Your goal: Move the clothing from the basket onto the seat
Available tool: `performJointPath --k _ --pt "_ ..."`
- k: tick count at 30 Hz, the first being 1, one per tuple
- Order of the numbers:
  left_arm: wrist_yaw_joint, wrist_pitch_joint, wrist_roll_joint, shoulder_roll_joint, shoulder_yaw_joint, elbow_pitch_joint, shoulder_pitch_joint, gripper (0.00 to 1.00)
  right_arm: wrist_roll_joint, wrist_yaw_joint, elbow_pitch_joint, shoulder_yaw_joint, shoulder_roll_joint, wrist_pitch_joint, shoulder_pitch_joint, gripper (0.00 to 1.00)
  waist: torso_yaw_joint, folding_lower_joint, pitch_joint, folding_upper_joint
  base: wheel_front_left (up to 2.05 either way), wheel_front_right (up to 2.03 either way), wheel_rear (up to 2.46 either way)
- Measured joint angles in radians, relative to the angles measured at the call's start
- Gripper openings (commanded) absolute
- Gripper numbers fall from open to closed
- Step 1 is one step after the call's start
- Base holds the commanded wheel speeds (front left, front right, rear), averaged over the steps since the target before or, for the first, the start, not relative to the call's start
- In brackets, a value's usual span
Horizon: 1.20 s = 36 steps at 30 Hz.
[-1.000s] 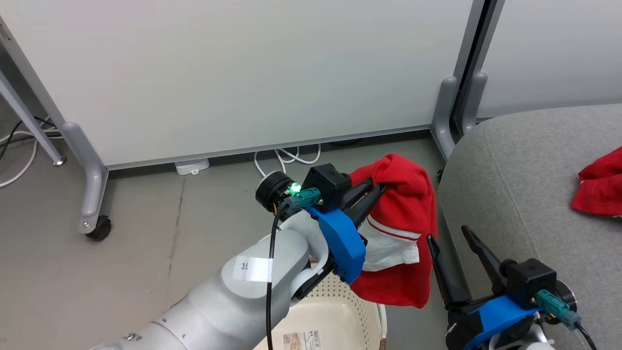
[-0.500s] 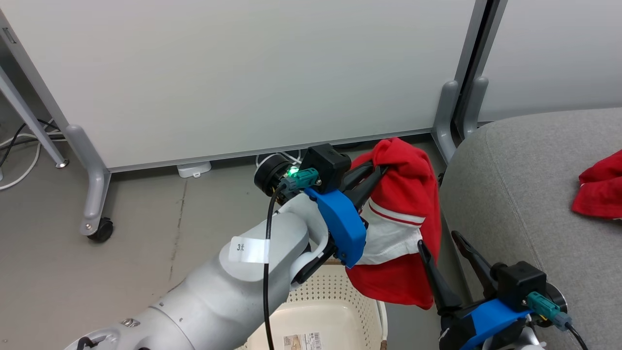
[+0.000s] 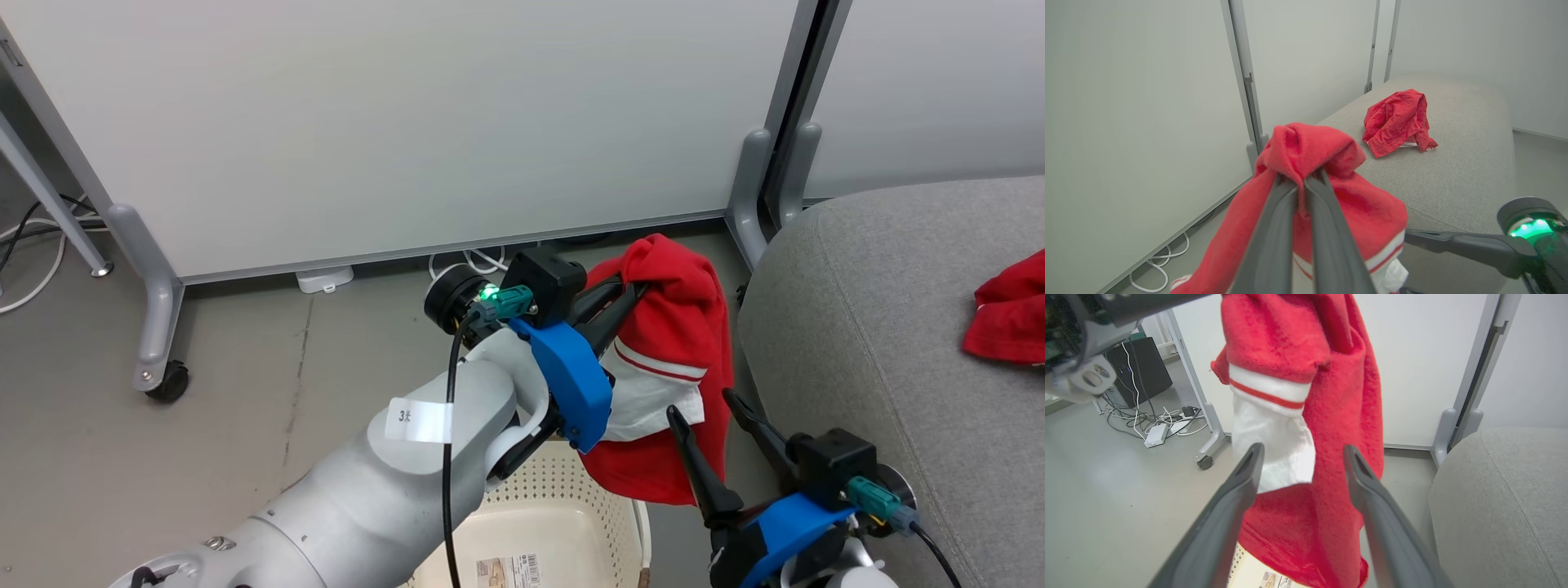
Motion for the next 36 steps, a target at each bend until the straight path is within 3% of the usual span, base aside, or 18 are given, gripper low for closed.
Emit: performJointPath --k 21,22,23,24,25,26,36 --pt "0.0 0.0 -0.003 0.0 -0.018 -0.017 0.008 0.0 0.113 0.0 0.281 0.204 -0.02 -0.012 -0.293 0.99 0.023 0.0 0.002 0.0 0.0 0.0 0.0" --pt "0.0 0.0 -0.003 0.0 -0.019 -0.018 0.009 0.0 0.113 0.0 0.297 0.207 -0.019 -0.017 -0.303 0.82 0.024 0.0 0.001 0.0 0.0 0.0 0.0" --pt "0.0 0.0 -0.003 0.0 -0.019 -0.019 0.01 0.0 0.112 0.0 0.313 0.206 -0.018 -0.022 -0.312 0.44 0.025 0.0 0.001 0.0 0.0 0.0 0.0" --pt "0.0 0.0 -0.003 0.0 -0.019 -0.02 0.012 0.0 0.108 0.0 0.329 0.203 -0.017 -0.025 -0.321 0.31 0.026 0.0 0.0 0.0 0.0 0.0 0.0" --pt "0.0 0.0 -0.003 0.0 -0.019 -0.02 0.013 0.0 0.104 0.0 0.343 0.201 -0.017 -0.03 -0.328 0.07 0.028 0.0 0.0 -0.0001 0.0 0.0 0.0" --pt "0.0 0.0 -0.003 0.0 -0.02 -0.02 0.013 0.0 0.101 0.0 0.356 0.198 -0.015 -0.033 -0.333 0.0 0.029 0.0 -0.001 0.0 0.0 0.0 0.0" --pt "0.0 0.0 -0.009 0.0 -0.021 -0.016 0.02 0.0 0.085 0.0 0.425 0.194 -0.006 -0.065 -0.353 0.0 0.029 0.0 -0.006 0.0 0.0 0.0 0.0"
